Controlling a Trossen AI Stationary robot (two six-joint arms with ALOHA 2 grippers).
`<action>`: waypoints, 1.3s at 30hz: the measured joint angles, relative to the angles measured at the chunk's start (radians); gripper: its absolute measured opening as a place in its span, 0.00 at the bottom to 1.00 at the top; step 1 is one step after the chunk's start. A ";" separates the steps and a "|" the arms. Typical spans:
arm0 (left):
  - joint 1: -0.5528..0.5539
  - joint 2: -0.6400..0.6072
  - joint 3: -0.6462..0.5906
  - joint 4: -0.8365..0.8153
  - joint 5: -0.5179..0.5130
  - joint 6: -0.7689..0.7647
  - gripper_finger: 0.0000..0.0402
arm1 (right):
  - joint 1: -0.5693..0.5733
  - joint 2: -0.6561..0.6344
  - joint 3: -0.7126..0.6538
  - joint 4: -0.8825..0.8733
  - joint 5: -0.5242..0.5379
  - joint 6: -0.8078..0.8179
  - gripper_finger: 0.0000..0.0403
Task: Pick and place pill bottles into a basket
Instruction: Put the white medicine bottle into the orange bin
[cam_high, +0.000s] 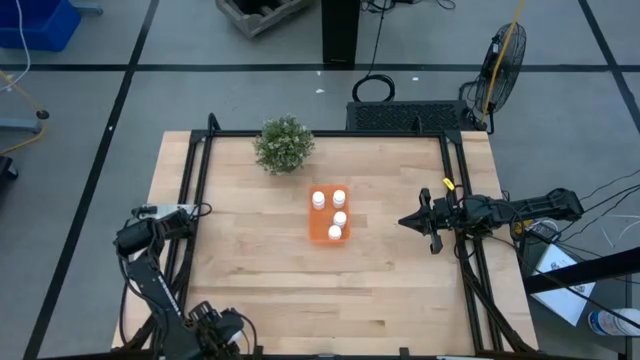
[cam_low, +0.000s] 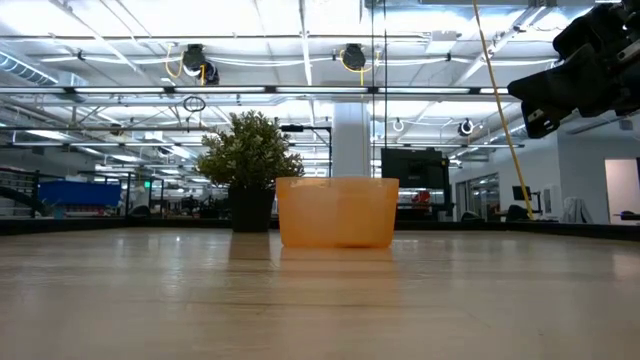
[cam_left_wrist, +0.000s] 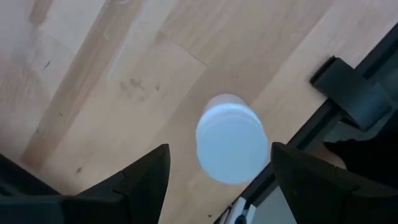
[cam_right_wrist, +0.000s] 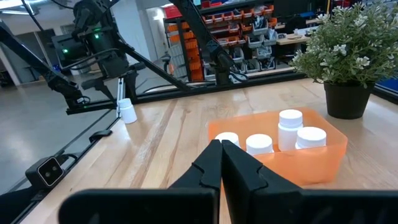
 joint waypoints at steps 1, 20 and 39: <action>0.000 0.000 -0.005 0.004 0.000 0.000 0.71 | 0.000 0.000 0.000 0.000 0.000 0.000 0.00; 0.024 0.000 -0.092 0.111 0.051 0.041 0.56 | 0.000 0.000 0.000 0.000 0.000 0.000 0.00; 0.040 -0.001 -0.092 0.122 -0.050 0.074 0.46 | 0.000 0.000 0.000 0.000 0.000 0.000 0.00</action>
